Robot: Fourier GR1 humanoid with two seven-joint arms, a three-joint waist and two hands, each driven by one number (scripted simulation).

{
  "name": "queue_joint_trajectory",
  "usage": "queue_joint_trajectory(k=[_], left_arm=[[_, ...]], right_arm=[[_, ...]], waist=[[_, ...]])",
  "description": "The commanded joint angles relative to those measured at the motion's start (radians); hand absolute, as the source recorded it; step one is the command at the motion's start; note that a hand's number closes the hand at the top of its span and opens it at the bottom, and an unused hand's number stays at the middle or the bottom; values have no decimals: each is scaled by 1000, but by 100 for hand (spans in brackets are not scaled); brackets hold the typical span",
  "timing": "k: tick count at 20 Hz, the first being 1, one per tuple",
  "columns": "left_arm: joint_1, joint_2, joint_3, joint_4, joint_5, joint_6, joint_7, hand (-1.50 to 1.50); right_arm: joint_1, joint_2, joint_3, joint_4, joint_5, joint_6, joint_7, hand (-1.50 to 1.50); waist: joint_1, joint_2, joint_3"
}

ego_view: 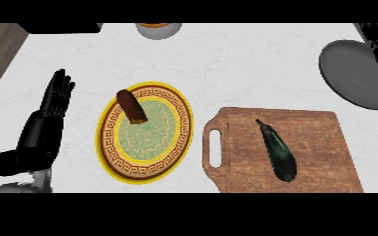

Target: Pick the eggplant from the cutting board and place it in the pan

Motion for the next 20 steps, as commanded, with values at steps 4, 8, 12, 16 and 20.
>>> queue_joint_trajectory(k=[4, 8, 12, 16, 20], left_arm=[[-53, -16, 14, 20, 63, -21, 112, 0], [-78, -53, -1, 73, 105, -23, 205, 0], [-88, -53, 33, 83, 110, -5, 241, 0], [-128, -55, 40, 71, 132, -26, 307, 0], [-154, -2, 99, 75, 177, -84, 336, 0]], right_arm=[[-2, 127, 42, 201, -315, 218, 82, 150], [33, 11, 66, 395, -249, 306, 179, 150], [212, -140, -12, 390, -183, 496, -103, -150], [78, -215, -41, 545, -67, 525, -155, -150], [11, -236, 32, 538, 72, 554, -260, -150]], waist=[[39, 20, -14], [22, 19, -16], [-8, 2, -16], [15, 3, -16], [25, 3, -17]])
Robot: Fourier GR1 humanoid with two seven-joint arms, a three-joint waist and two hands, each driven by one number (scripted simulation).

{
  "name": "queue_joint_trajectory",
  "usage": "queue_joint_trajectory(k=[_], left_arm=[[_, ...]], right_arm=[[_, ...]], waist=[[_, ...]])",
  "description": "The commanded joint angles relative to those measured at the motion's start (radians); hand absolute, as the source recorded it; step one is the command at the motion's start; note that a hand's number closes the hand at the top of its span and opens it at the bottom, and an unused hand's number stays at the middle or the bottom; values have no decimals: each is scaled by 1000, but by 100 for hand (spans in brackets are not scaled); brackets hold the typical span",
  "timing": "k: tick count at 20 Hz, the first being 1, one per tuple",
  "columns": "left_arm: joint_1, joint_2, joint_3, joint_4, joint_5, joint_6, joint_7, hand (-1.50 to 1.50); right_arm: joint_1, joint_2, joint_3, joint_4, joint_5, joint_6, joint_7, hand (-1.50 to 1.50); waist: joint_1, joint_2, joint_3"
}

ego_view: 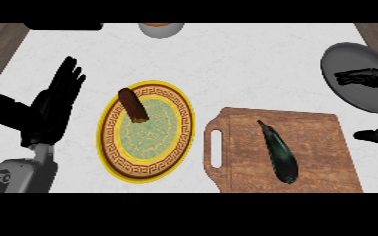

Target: Pick the eggplant from the cutting board and place it in the pan

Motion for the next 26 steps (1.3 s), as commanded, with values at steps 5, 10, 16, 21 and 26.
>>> queue_joint_trajectory(k=[5, 10, 16, 21, 26], left_arm=[[-13, -44, -15, -6, -29, 11, 14, 0], [-36, -44, 1, 41, -30, -6, 2, 0], [-10, -51, 15, 30, -35, -15, -17, 0], [-12, -23, 31, 18, -27, -36, 13, 0], [35, -58, 28, -2, -51, -22, -11, 0]], right_arm=[[-191, -30, 97, 60, 179, 88, -50, -150], [-284, -28, 220, -8, 318, 86, 31, -150], [-304, 47, 367, -58, 445, 124, 99, -150], [-333, -31, 481, -110, 498, 290, 96, -150], [-298, -71, 482, -192, 509, 315, 81, -150]], waist=[[9, 0, -1], [8, 0, -2], [2, -4, -2], [1, -7, -2], [-9, -8, -2]])
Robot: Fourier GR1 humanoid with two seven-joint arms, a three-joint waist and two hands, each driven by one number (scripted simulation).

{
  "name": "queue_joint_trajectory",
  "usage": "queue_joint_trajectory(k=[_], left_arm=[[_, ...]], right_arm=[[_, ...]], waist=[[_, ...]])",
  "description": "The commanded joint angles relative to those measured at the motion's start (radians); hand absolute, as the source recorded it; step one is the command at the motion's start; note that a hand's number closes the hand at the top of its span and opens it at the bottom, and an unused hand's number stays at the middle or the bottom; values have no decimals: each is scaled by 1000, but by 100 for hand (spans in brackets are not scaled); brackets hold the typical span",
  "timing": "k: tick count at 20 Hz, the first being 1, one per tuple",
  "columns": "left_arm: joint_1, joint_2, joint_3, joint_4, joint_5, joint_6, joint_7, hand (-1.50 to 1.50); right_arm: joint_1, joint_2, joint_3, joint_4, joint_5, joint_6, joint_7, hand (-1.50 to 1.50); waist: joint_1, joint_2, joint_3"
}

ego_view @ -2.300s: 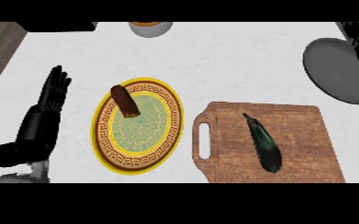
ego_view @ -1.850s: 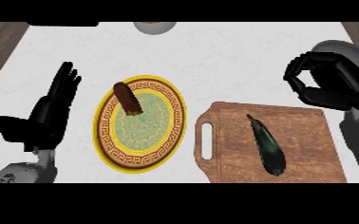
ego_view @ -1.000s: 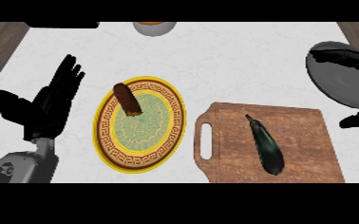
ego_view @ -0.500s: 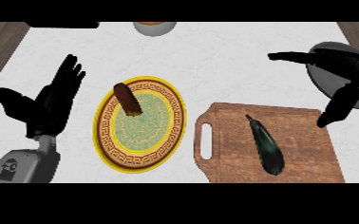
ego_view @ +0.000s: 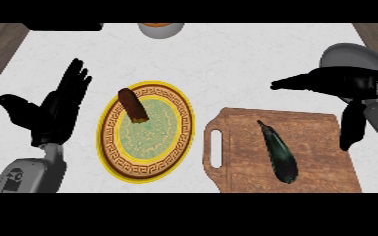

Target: Pick the eggplant from the cutting board and place it in the pan

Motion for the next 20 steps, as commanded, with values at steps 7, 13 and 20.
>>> queue_joint_trajectory(k=[7, 13, 20], left_arm=[[5, 2, 23, -43, -14, -17, 68, 0], [21, -46, 20, -58, -56, -13, 42, 0], [50, -51, 60, -77, -57, -37, 47, 0]], right_arm=[[7, -14, 38, -166, 171, 29, 2, -150], [92, 91, -44, -300, 155, 99, 137, -150], [194, 120, -77, -432, 191, 186, 236, -150]], waist=[[-2, -1, 0], [-7, -2, 0], [-12, -3, 0]])
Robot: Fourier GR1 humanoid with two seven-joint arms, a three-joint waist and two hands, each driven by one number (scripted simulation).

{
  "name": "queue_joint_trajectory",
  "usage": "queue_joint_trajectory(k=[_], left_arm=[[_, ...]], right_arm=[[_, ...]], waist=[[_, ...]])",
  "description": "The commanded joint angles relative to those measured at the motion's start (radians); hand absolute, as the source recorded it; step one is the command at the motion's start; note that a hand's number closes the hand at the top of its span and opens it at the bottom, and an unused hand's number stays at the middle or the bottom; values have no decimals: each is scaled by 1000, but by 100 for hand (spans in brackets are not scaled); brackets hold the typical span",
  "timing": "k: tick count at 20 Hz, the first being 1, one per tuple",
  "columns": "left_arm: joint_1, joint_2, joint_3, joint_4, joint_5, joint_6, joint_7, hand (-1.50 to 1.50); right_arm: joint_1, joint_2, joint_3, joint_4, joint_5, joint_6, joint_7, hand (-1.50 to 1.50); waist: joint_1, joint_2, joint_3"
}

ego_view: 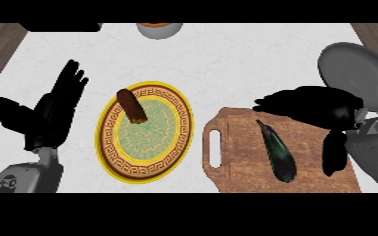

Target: Pick the eggplant from the cutting board and place it in the pan

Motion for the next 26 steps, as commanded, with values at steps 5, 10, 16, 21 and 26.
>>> queue_joint_trajectory(k=[5, 10, 16, 21, 26], left_arm=[[-29, -22, 24, 8, -22, -22, 13, 0], [-30, -34, 40, 53, -43, -42, -15, 0], [32, -71, 16, -59, -66, -18, 30, 0], [-35, -70, 56, 58, -56, -61, -8, 0], [-14, -82, 66, 25, -71, -64, -7, 0]], right_arm=[[-31, 97, -6, 70, 135, 55, 11, -150], [40, 193, 32, 69, 212, 11, 27, -150], [13, 166, 58, 233, 310, -45, -114, -150], [97, 206, 81, 246, 386, -159, -157, -150], [75, 262, 8, 262, 386, -86, -155, -150]], waist=[[4, 2, 0], [0, 1, 0], [7, 2, 0], [1, 2, 0], [1, 1, 0]])
